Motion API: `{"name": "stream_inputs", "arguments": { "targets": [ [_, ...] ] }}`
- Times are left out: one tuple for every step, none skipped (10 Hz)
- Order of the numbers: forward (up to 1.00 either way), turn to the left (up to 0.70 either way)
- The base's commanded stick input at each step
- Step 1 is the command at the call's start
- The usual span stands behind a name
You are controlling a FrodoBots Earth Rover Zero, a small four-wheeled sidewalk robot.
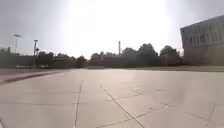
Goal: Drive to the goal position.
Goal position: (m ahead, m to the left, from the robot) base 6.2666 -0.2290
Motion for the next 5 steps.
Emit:
{"name": "stream_inputs", "arguments": {
  "targets": [
    [0.7,0.0],
    [0.7,0.0],
    [0.7,0.0],
    [0.7,0.0],
    [0.7,0.0]
  ]
}}
